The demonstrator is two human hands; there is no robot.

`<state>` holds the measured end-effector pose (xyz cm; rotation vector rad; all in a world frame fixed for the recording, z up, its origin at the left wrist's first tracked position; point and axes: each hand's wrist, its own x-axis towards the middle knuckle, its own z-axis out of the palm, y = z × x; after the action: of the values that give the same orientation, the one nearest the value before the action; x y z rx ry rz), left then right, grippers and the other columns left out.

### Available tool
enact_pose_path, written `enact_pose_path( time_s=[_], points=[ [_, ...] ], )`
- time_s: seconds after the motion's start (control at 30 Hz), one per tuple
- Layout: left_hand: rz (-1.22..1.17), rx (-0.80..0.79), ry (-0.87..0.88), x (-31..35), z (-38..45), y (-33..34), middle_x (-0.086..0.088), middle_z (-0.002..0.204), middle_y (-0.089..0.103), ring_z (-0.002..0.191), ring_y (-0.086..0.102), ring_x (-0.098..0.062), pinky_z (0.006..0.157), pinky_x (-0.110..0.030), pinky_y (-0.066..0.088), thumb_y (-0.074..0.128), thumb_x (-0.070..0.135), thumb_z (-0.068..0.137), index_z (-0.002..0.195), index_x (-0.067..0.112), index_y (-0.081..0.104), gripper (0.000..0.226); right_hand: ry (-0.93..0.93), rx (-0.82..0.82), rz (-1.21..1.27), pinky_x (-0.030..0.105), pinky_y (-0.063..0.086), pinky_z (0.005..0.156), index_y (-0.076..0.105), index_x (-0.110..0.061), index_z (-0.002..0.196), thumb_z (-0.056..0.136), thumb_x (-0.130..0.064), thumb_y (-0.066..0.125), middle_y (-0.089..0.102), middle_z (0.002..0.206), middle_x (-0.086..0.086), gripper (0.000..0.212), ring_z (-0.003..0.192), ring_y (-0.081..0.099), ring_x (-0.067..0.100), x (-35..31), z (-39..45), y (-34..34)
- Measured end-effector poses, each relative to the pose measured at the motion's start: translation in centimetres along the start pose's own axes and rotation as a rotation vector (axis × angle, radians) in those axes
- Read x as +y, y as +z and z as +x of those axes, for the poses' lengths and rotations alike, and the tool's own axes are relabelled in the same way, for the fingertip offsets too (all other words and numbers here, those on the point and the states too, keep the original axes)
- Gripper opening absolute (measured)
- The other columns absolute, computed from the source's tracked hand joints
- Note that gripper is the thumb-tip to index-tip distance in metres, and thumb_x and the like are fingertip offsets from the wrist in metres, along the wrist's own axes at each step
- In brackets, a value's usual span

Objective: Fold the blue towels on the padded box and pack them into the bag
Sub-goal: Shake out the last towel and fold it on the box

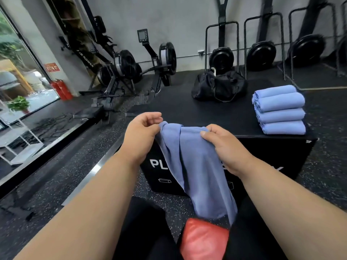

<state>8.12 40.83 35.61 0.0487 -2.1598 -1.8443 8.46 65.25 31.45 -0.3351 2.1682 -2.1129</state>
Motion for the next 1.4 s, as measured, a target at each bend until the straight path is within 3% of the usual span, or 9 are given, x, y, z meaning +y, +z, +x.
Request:
enact_pose_path(
  time_s=[0.23, 0.4, 0.53, 0.73, 0.83, 1.0, 1.2, 1.3, 1.4],
  points=[
    [-0.027, 0.019, -0.006, -0.6, -1.3, -0.8, -0.001, 0.111, 0.074, 0.104, 0.069, -0.008, 0.086, -0.024, 0.051, 0.067, -0.007, 0.093, 0.11, 0.019, 0.071, 0.032, -0.065, -0.048, 0.149, 0.041, 0.021, 0.068, 0.03, -0.021, 0.075, 0.087, -0.022, 0.062, 0.03, 0.084, 0.008, 0.035, 0.081, 0.024, 0.03, -0.6, -0.6, 1.7],
    [0.008, 0.016, -0.063, -2.5, -2.8, -0.9, -0.001, 0.107, 0.076, 0.098, 0.07, -0.01, 0.08, -0.023, 0.051, 0.067, -0.005, 0.092, 0.109, 0.019, 0.072, 0.03, -0.08, -0.088, 0.107, 0.041, 0.021, 0.067, 0.033, -0.023, 0.069, 0.08, -0.018, 0.063, 0.028, 0.08, 0.008, 0.032, 0.077, 0.023, 0.028, -0.3, -0.8, 2.6],
    [0.011, -0.008, -0.113, -3.3, -4.2, -0.6, -0.003, 0.1, 0.077, 0.087, 0.066, -0.009, 0.078, -0.02, 0.053, 0.077, 0.012, 0.093, 0.109, 0.014, 0.074, 0.016, -0.04, -0.156, 0.126, 0.042, 0.026, 0.076, 0.036, 0.0, 0.081, 0.073, -0.021, 0.065, 0.039, 0.086, 0.009, 0.038, 0.083, 0.033, 0.027, 0.4, -0.7, 3.1],
    [0.112, -0.122, -0.166, -3.8, -4.9, -0.5, 0.001, 0.097, 0.081, 0.093, 0.073, -0.011, 0.09, -0.032, 0.056, 0.079, 0.043, 0.092, 0.092, 0.016, 0.08, 0.028, 0.001, -0.236, 0.081, 0.038, 0.038, 0.076, 0.04, -0.004, 0.082, 0.076, -0.013, 0.061, 0.051, 0.085, 0.011, 0.023, 0.082, 0.049, 0.023, 0.5, -0.6, 4.2],
    [0.175, -0.14, -0.185, -4.1, -4.9, -0.7, -0.005, 0.091, 0.078, 0.078, 0.066, -0.008, 0.077, -0.029, 0.052, 0.081, 0.039, 0.09, 0.088, 0.01, 0.077, 0.03, -0.003, -0.24, 0.038, 0.04, 0.034, 0.076, 0.037, 0.001, 0.085, 0.077, -0.013, 0.062, 0.045, 0.085, 0.008, 0.029, 0.081, 0.042, 0.023, 0.5, -0.3, 4.6],
    [0.203, -0.141, -0.191, -4.5, -4.9, -1.2, 0.009, 0.074, 0.069, 0.068, 0.059, -0.004, 0.064, -0.017, 0.047, 0.077, 0.022, 0.092, 0.078, 0.011, 0.073, 0.018, 0.002, -0.238, 0.007, 0.041, 0.029, 0.074, 0.037, -0.004, 0.081, 0.079, -0.013, 0.063, 0.039, 0.082, 0.006, 0.028, 0.08, 0.035, 0.023, 0.9, -0.1, 5.2],
    [-0.05, -0.052, -0.222, -4.7, -4.3, -2.3, 0.0, 0.09, 0.076, 0.085, 0.065, -0.014, 0.084, -0.033, 0.051, 0.073, 0.02, 0.092, 0.086, 0.011, 0.078, 0.012, 0.052, -0.196, 0.159, 0.029, 0.029, 0.057, 0.036, -0.021, 0.073, 0.075, -0.012, 0.061, 0.038, 0.077, 0.008, 0.027, 0.069, 0.036, 0.019, 0.8, 0.1, 5.5],
    [-0.187, -0.069, -0.237, -4.4, -4.0, -2.5, -0.009, 0.1, 0.079, 0.094, 0.071, -0.021, 0.091, -0.041, 0.053, 0.073, 0.025, 0.085, 0.089, 0.02, 0.08, 0.01, 0.043, -0.223, 0.424, 0.032, 0.036, 0.065, 0.043, -0.019, 0.075, 0.081, -0.007, 0.061, 0.045, 0.093, 0.013, 0.023, 0.078, 0.043, 0.023, 1.0, 0.8, 5.3],
    [-0.154, -0.069, -0.229, -4.7, -3.9, -2.4, -0.012, 0.103, 0.078, 0.095, 0.071, -0.022, 0.094, -0.044, 0.054, 0.071, 0.027, 0.082, 0.089, 0.021, 0.078, 0.012, 0.028, -0.204, 0.52, 0.032, 0.042, 0.069, 0.048, -0.017, 0.078, 0.093, -0.009, 0.058, 0.05, 0.08, 0.01, 0.02, 0.075, 0.051, 0.016, 0.6, 1.2, 5.2]
  ],
)
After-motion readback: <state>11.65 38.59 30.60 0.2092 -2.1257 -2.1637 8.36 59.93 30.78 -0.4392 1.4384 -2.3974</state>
